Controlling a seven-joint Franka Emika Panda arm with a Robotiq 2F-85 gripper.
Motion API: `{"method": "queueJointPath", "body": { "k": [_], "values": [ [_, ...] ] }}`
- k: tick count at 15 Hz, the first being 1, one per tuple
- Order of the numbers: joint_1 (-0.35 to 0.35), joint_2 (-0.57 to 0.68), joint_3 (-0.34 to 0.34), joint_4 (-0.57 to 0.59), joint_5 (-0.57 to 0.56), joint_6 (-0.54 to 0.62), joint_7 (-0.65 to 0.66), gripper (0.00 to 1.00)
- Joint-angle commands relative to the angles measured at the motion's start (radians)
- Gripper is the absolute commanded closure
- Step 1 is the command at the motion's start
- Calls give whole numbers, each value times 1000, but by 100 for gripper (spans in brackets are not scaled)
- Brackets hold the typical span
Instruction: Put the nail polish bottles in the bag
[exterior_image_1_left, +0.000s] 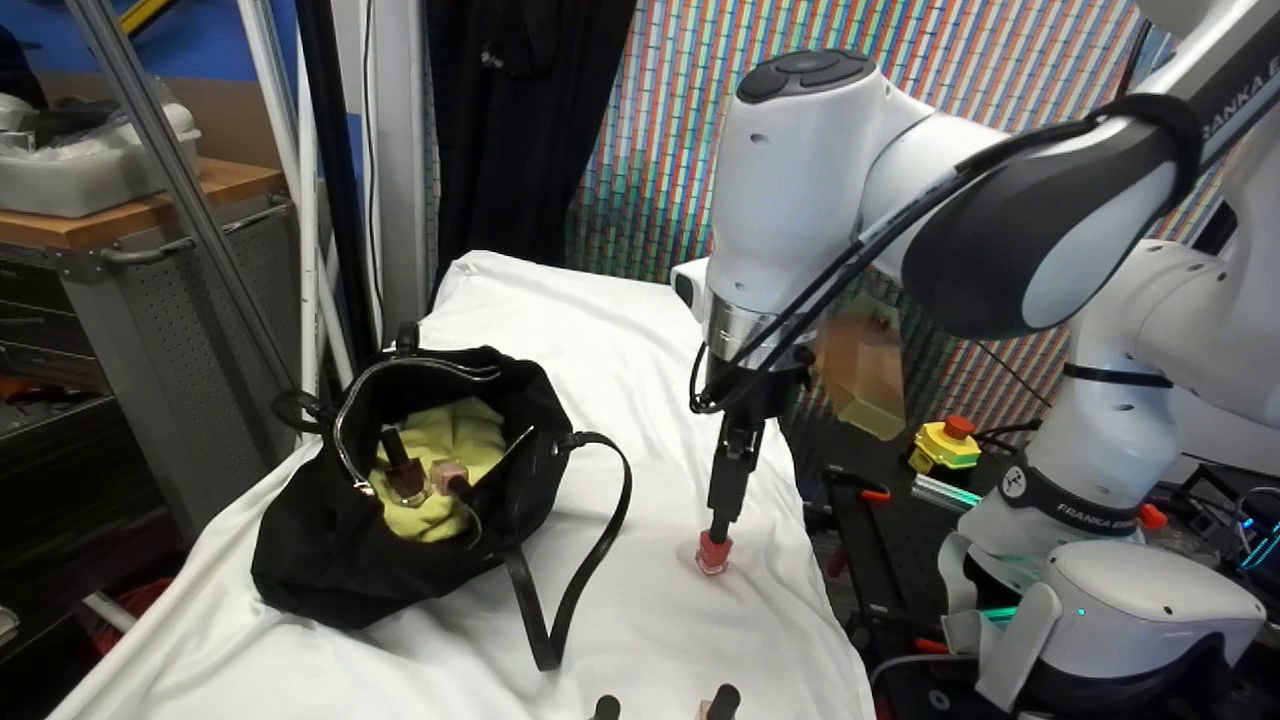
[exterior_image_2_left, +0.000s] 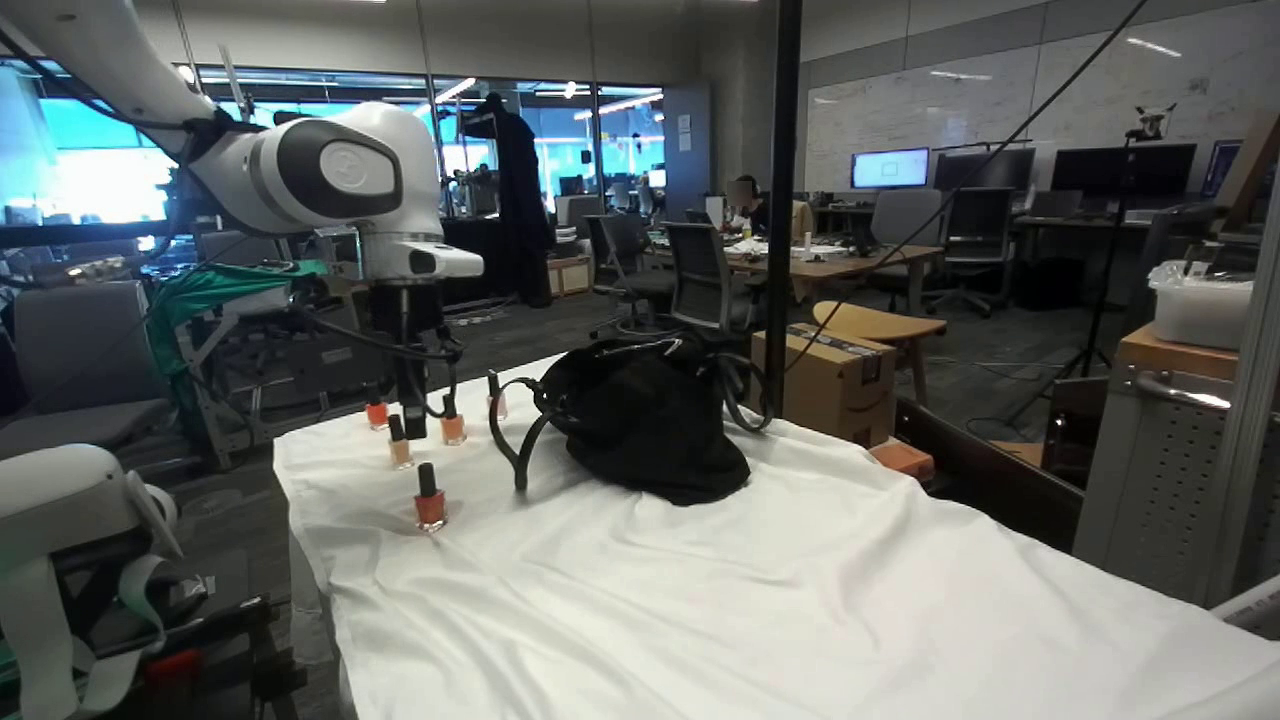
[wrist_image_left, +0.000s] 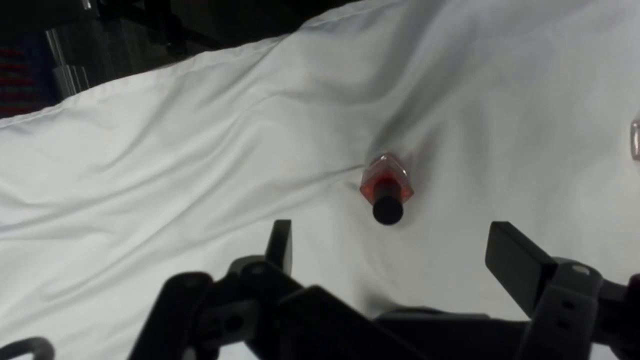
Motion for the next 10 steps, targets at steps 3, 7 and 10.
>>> {"method": "queueJointPath", "body": {
  "k": [3, 7, 10],
  "values": [
    [-18, 9, 30, -90, -24, 136, -86, 0],
    [-28, 42, 20, -120, -73, 237, -192, 0],
    [-40, 78, 9, -120, -83, 294, -294, 0]
  ]
}}
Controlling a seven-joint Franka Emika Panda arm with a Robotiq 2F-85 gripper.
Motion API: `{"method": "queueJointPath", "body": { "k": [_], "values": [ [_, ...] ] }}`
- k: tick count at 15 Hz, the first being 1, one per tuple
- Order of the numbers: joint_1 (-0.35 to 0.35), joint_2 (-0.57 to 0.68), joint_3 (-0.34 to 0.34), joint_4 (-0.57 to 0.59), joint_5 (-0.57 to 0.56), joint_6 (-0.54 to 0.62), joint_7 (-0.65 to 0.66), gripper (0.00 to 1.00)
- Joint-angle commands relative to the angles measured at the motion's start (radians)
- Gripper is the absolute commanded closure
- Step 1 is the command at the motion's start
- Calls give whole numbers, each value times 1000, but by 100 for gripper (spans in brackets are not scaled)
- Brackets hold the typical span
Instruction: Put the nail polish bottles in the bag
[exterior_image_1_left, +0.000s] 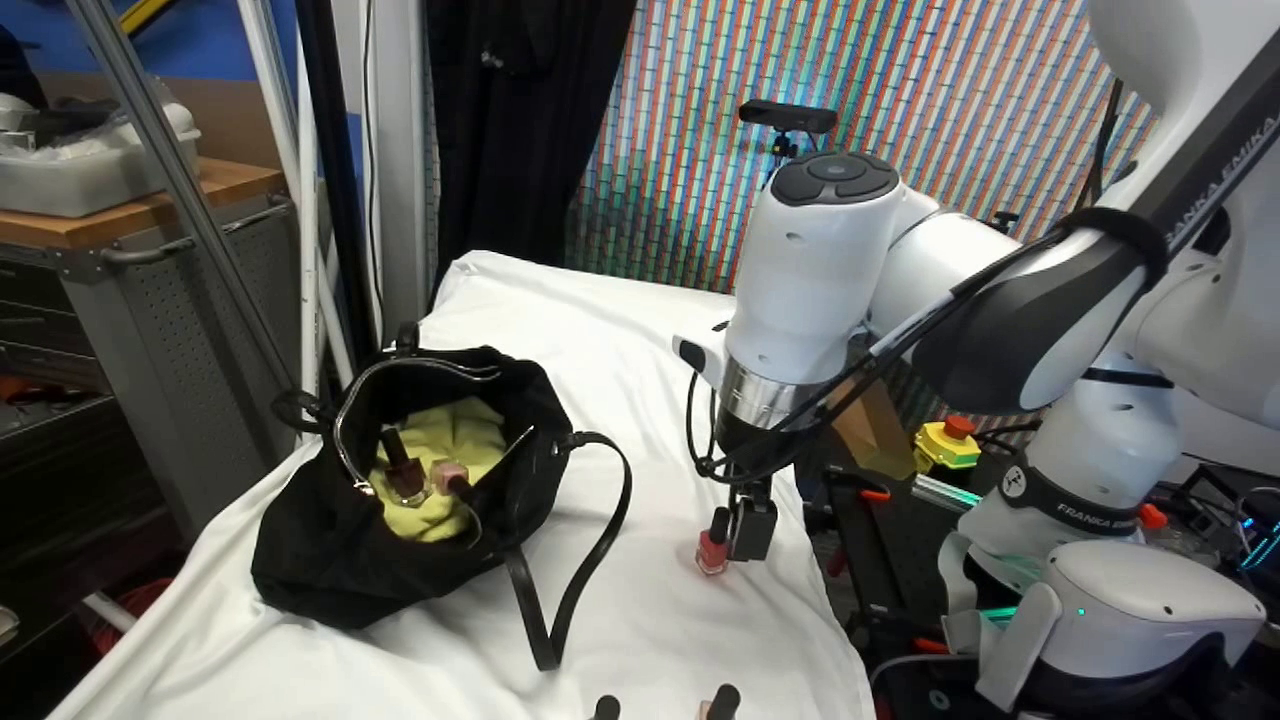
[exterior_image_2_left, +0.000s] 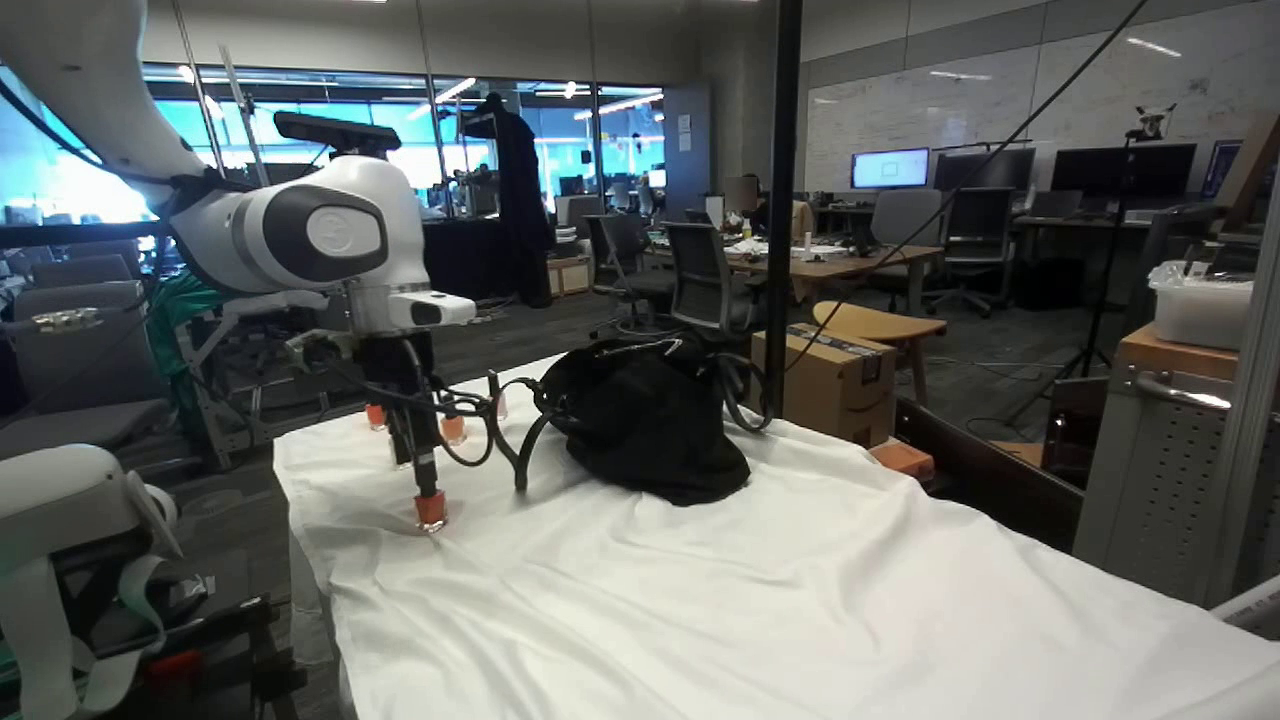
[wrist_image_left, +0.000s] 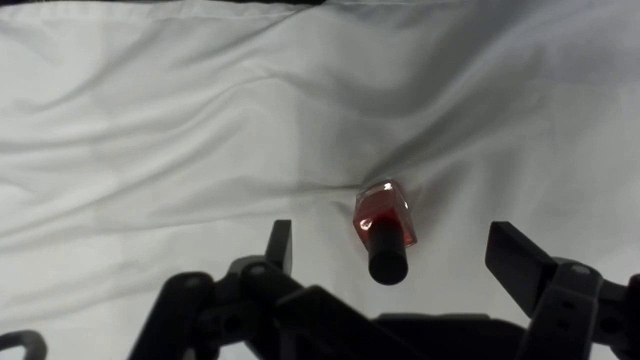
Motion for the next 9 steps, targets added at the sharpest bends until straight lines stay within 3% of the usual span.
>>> {"method": "queueJointPath", "body": {
  "k": [1, 9],
  "values": [
    [-28, 40, -9, 0, -14, 77, -136, 0],
    [-48, 131, -24, 50, 6, 86, -366, 0]
  ]
}}
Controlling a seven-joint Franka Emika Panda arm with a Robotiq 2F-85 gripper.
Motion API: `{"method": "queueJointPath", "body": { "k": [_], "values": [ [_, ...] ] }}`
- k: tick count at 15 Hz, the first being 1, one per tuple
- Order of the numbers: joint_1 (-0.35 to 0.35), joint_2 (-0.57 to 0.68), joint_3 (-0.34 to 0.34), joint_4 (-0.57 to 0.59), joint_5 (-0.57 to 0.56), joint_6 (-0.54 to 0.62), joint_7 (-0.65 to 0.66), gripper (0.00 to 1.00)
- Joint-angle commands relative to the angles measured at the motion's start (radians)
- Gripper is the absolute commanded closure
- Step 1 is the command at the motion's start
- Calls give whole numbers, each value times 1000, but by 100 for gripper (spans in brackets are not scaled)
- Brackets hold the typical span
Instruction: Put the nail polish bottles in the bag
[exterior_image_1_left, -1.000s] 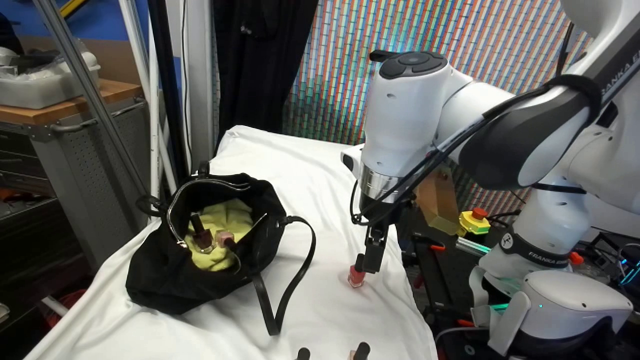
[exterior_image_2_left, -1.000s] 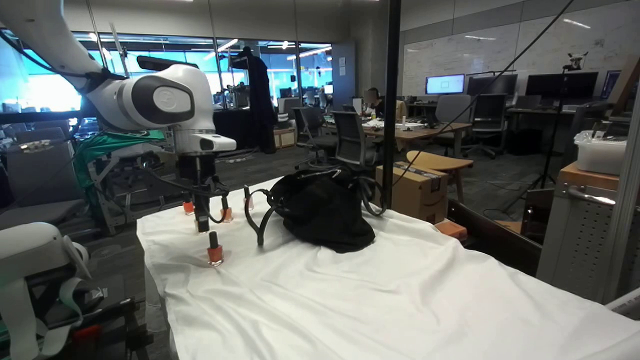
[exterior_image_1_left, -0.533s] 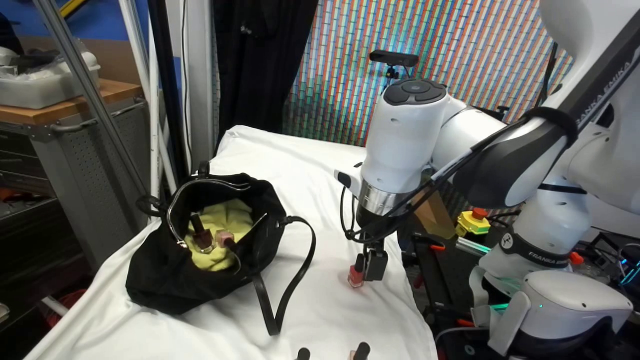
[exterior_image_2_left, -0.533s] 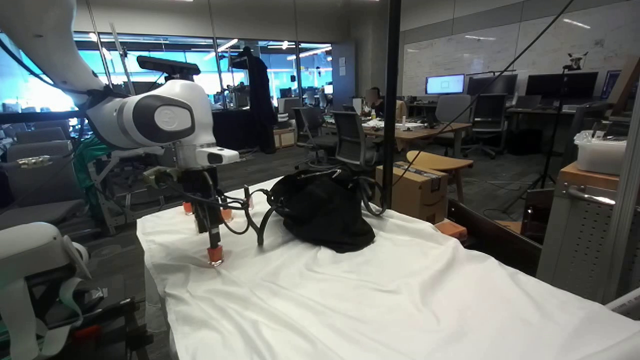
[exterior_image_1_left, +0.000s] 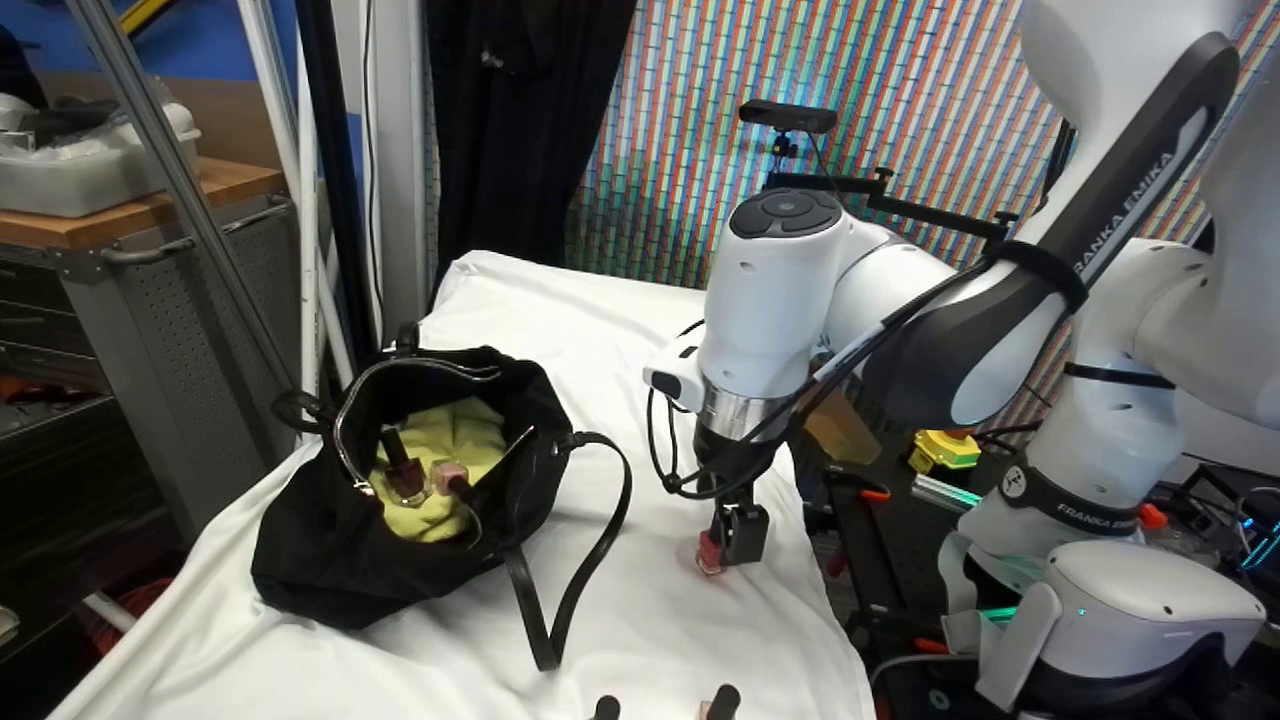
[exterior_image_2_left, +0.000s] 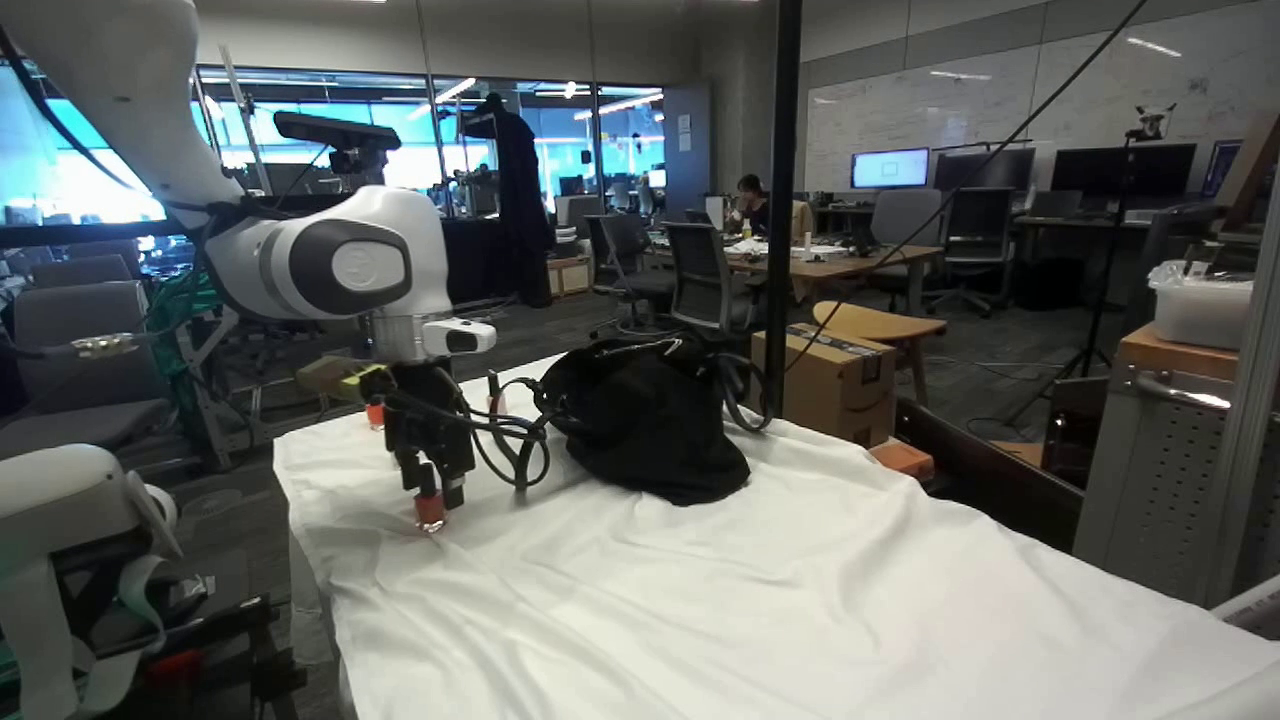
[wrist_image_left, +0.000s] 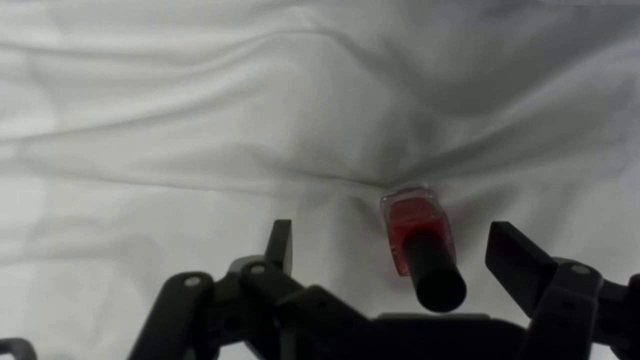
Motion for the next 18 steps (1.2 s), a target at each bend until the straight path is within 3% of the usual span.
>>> {"method": "queueJointPath", "body": {
  "k": [1, 9, 18],
  "values": [
    [-9, 38, -4, 33, 10, 11, -98, 0],
    [-11, 74, -1, 42, 30, 30, -184, 0],
    [-4, 106, -4, 37, 20, 86, -166, 0]
  ]
}}
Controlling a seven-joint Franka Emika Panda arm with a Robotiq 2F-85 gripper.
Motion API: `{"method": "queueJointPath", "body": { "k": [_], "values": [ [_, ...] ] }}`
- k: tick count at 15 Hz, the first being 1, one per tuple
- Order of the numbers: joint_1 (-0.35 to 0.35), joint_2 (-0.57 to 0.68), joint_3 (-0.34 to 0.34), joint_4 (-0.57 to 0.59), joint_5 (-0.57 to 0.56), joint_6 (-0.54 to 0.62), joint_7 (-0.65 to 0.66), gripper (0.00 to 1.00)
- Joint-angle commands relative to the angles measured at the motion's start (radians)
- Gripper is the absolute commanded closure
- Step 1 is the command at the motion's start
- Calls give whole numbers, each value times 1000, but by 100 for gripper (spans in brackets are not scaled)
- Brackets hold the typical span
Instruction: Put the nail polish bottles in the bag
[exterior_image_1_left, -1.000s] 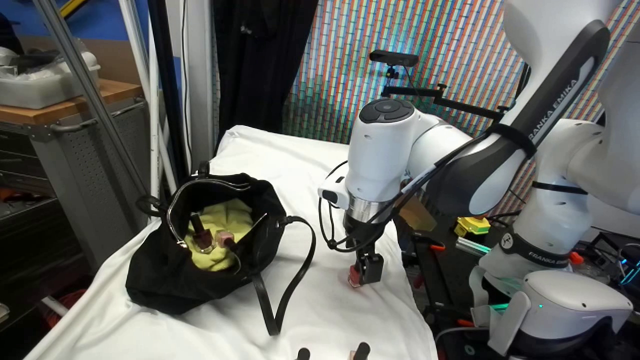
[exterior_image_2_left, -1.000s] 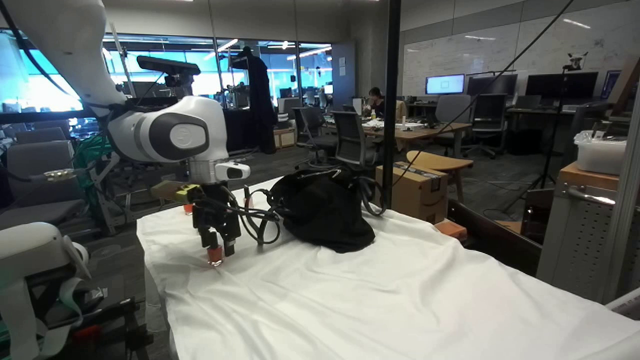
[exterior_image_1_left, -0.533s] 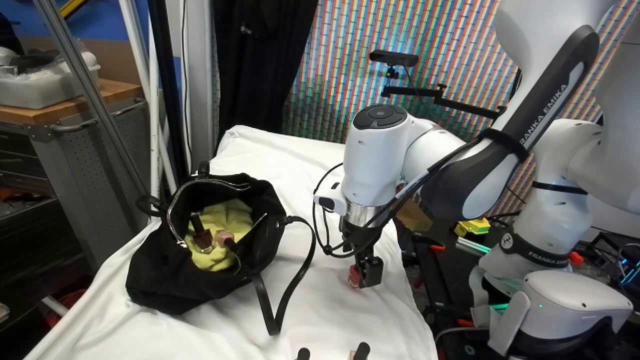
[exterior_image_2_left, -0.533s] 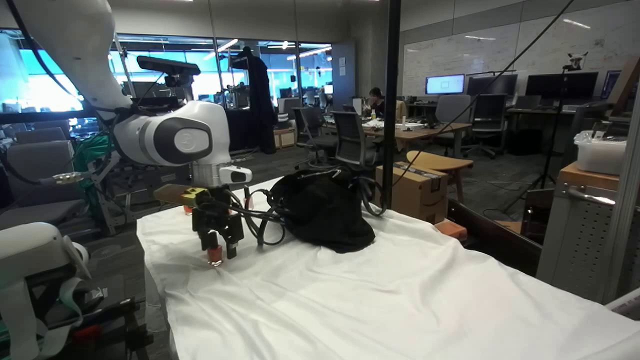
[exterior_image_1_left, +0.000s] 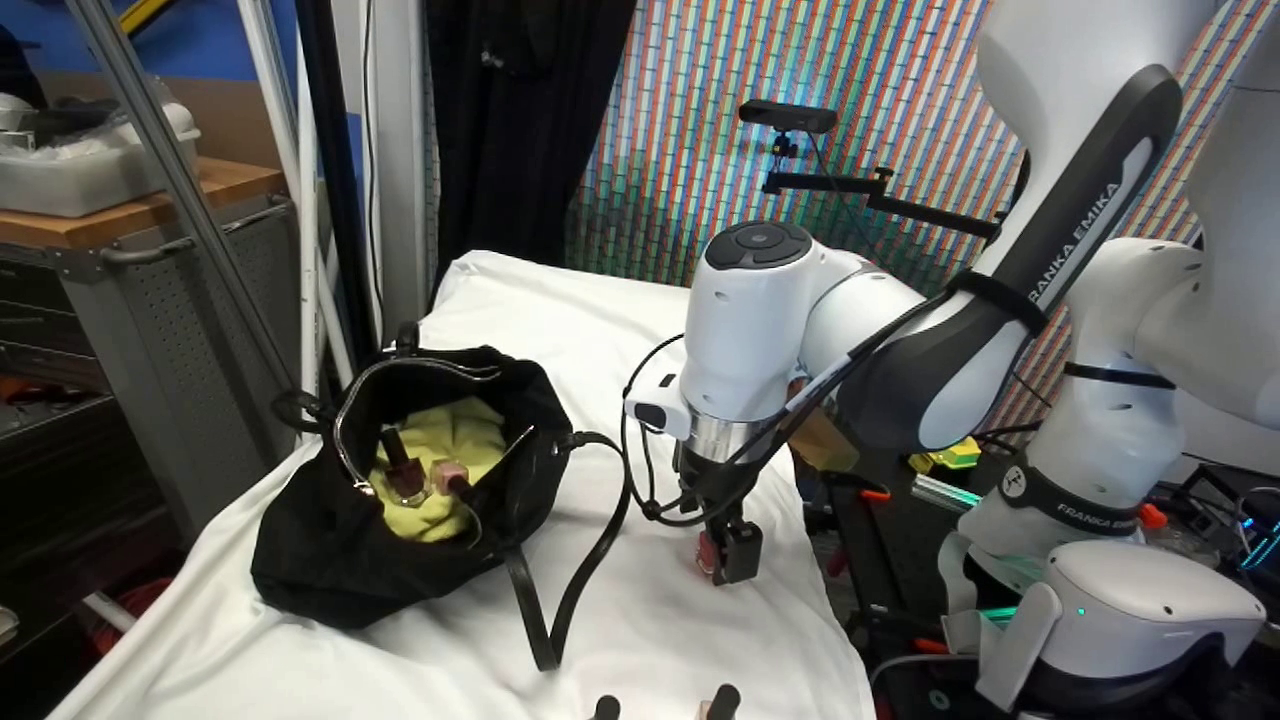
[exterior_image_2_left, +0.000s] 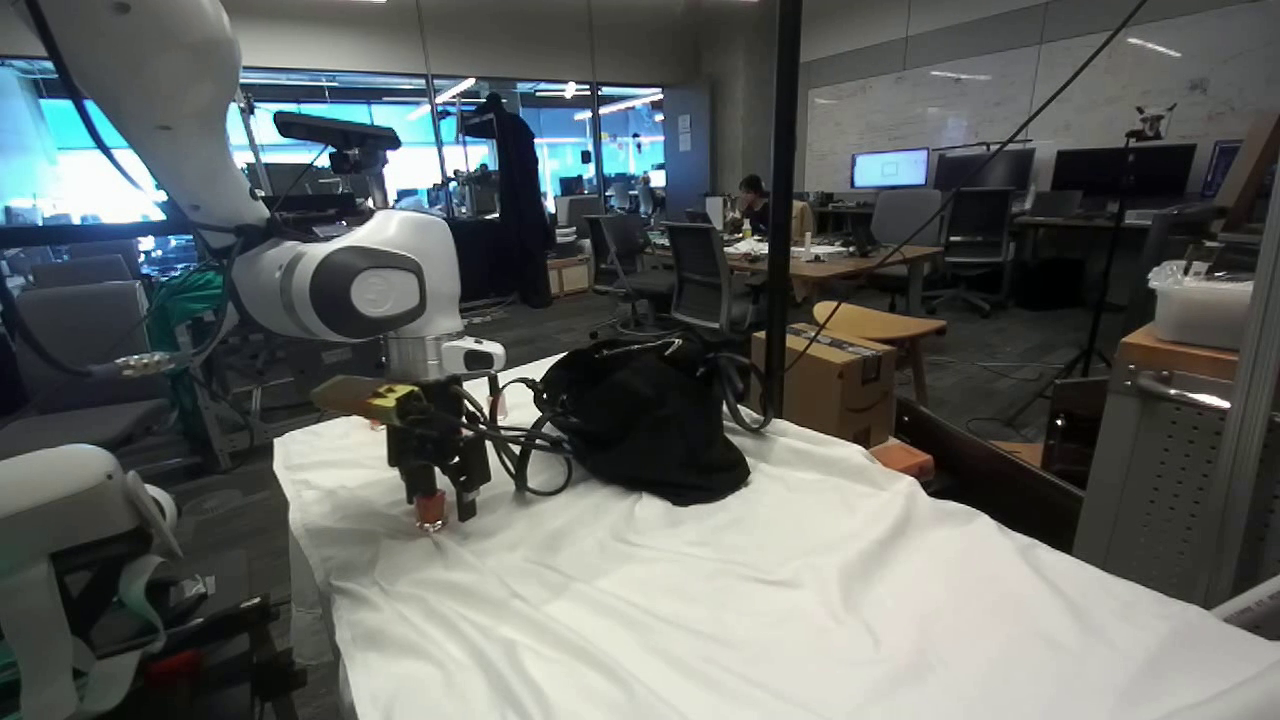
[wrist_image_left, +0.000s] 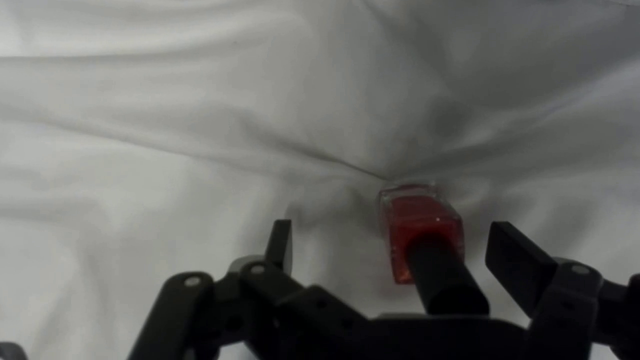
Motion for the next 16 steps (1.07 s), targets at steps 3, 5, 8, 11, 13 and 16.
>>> {"method": "queueJointPath", "body": {
  "k": [3, 5, 8, 11, 13, 16],
  "values": [
    [0, 18, -4, 3, 6, 30, -9, 0],
    [1, 12, -6, 2, 0, 21, -5, 0],
    [5, 2, -8, 1, -12, 6, 4, 0],
    [7, -3, -9, 2, -18, -5, 7, 0],
    [7, -9, -7, 2, -16, -14, 2, 0],
    [11, -15, -6, 4, -25, -30, 7, 0]
  ]
}}
